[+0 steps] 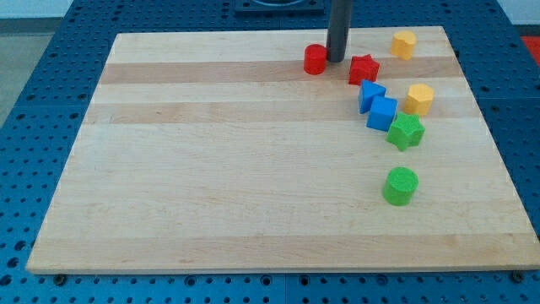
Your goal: Push the red circle parallel left to the red star
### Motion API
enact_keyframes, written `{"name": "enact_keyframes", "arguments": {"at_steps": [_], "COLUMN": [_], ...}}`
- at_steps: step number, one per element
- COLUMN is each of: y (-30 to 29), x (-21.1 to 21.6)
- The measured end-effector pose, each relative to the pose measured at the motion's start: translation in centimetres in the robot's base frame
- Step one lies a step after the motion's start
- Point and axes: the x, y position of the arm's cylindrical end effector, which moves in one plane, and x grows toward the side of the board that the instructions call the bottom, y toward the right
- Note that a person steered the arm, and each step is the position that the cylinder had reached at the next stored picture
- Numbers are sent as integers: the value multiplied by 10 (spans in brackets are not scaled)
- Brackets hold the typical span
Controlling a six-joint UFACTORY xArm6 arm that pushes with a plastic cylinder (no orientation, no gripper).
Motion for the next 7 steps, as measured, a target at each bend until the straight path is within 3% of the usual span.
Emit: {"name": "enact_keyframes", "arguments": {"at_steps": [5,6,7], "y": [-52,-51,-50], "x": [0,40,44]}}
